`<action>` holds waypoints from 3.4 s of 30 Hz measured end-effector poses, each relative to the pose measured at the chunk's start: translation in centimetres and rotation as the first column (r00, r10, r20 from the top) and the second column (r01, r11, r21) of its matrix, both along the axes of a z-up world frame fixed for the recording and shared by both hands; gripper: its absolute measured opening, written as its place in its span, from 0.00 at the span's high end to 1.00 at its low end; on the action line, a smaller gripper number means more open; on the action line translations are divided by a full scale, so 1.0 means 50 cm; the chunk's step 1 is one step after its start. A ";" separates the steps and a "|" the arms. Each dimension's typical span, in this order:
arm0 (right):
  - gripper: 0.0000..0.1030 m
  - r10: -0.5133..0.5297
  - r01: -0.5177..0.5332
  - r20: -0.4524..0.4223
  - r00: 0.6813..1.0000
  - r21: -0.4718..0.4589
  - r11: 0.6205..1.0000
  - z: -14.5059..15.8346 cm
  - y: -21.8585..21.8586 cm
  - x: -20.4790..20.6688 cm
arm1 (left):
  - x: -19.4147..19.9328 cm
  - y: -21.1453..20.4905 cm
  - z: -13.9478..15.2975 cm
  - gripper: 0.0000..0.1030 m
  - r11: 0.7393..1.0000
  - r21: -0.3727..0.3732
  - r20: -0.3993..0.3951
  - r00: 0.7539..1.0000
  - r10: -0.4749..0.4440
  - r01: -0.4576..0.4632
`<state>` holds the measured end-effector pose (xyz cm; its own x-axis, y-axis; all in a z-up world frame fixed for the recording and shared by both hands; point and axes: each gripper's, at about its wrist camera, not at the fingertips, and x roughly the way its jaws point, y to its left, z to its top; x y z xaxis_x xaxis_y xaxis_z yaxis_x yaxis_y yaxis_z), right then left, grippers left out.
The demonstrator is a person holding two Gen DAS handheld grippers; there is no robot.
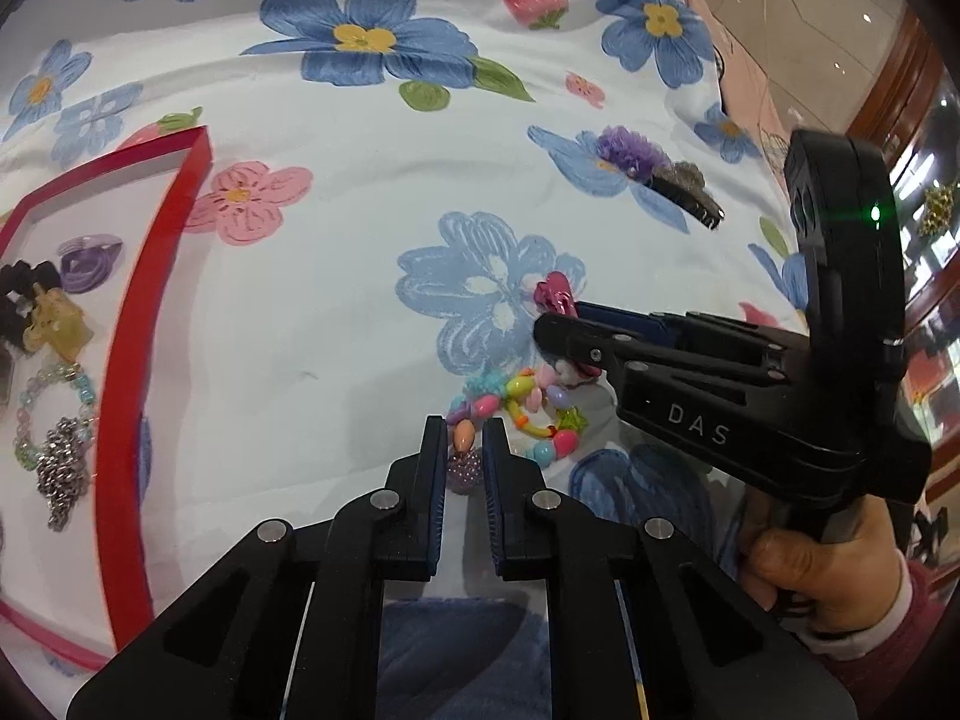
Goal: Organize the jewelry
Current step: 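Grasp the colorful beaded bracelet with the left tool while the right tool grasps the pink hair clip, then carry the beaded bracelet and pink clip into the red tray and open both tools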
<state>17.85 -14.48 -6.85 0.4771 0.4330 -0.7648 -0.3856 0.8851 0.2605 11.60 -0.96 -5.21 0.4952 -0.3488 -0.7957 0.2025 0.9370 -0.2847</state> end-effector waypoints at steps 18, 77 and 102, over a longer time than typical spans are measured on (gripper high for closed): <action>0.80 -0.001 -0.009 0.097 0.995 0.097 0.995 0.093 -0.011 -0.044 | -0.052 0.060 0.108 0.90 0.997 -0.057 0.126 0.990 0.060 -0.053; 0.80 0.370 -0.378 0.095 0.924 0.096 0.921 0.126 0.336 -0.140 | -0.165 0.415 0.104 0.90 0.908 -0.155 0.112 0.906 0.407 -0.389; 0.79 0.454 -0.454 -0.017 0.891 -0.019 0.891 0.040 0.452 -0.131 | -0.143 0.504 -0.014 0.90 0.865 -0.136 -0.017 0.875 0.485 -0.482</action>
